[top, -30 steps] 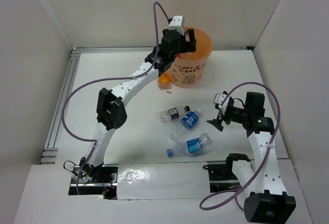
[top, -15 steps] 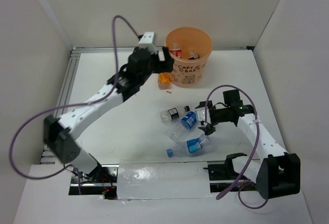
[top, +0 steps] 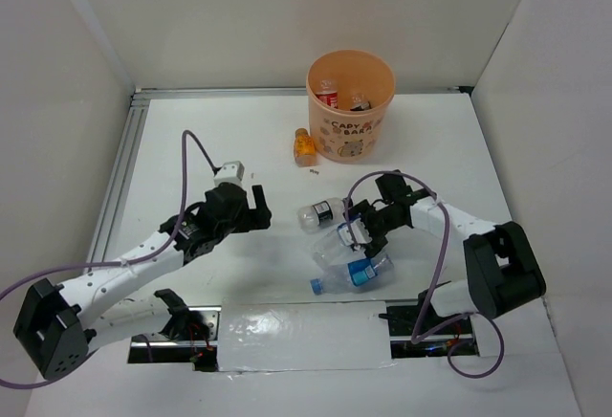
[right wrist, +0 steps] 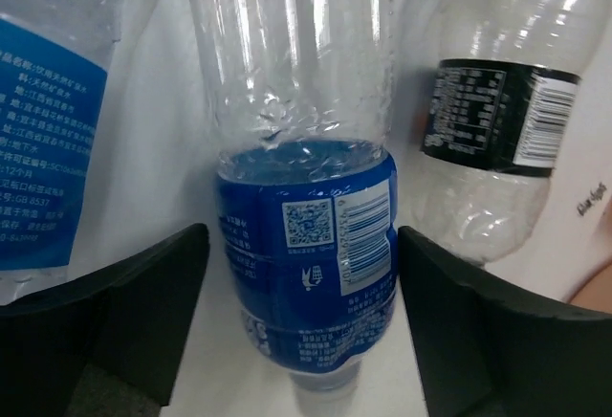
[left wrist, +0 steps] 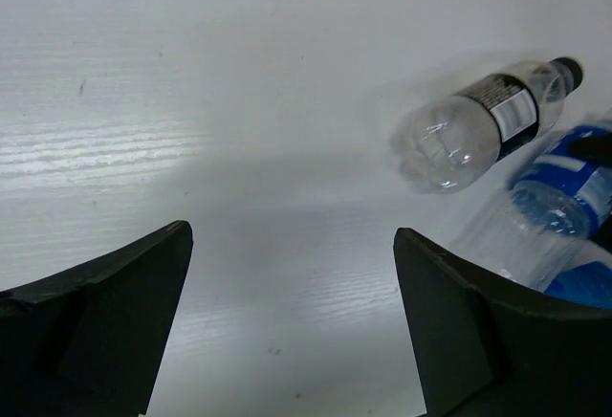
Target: Put the plastic bottles in the bin
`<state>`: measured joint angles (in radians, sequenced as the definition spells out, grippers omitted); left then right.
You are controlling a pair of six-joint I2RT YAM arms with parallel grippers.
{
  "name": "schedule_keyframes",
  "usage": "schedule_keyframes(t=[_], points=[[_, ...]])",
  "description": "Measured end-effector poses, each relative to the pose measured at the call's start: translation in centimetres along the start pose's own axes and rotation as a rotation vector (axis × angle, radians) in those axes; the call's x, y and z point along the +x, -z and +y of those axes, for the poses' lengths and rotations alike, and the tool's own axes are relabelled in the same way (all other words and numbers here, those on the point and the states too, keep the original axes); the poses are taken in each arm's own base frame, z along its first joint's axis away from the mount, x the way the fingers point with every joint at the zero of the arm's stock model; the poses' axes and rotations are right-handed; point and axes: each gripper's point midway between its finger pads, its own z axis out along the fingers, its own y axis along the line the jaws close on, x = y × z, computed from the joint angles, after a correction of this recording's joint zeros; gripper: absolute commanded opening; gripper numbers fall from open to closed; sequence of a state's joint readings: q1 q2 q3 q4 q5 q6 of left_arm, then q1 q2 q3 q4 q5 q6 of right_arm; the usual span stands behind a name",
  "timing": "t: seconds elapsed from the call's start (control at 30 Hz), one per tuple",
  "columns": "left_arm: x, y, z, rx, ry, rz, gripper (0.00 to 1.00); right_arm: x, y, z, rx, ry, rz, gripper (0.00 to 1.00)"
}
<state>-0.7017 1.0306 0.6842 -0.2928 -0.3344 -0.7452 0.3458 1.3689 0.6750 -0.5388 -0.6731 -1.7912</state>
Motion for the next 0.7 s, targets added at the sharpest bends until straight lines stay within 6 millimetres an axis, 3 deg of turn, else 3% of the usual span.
schedule_keyframes(t=[0.1, 0.13, 0.3, 0.43, 0.5, 0.57, 0.7], points=[[-1.1, -0.2, -0.5, 0.011, 0.034, -0.022, 0.99, 0.4, -0.7, 1.3, -0.046, 0.028, 0.022, 0.74], [-1.5, -0.5, -0.8, 0.015, 0.042, -0.025, 0.99, 0.3, -0.9, 1.9, -0.062, 0.035, 0.018, 0.64], [-3.2, -2.7, -2.3, 0.026, 0.061, -0.013, 0.99, -0.1, -0.9, 2.4, -0.085, 0.075, 0.018, 0.41], [-5.2, -5.0, -3.7, 0.051, 0.063, -0.003, 0.99, -1.2, 0.4, 4.3, -0.133, 0.048, 0.016, 0.36], [-6.5, -6.4, -4.6, 0.072, 0.069, -0.004, 0.99, -2.2, 1.9, 4.3, -0.115, 0.033, 0.013, 0.35], [-7.8, -7.8, -5.5, 0.094, 0.066, -0.004, 0.99, -3.5, 4.2, 2.5, -0.031, 0.041, 0.012, 0.34], [-11.2, -10.7, -7.7, 0.142, 0.064, -0.025, 0.99, -7.0, 9.6, -3.8, 0.214, 0.063, 0.005, 0.34]])
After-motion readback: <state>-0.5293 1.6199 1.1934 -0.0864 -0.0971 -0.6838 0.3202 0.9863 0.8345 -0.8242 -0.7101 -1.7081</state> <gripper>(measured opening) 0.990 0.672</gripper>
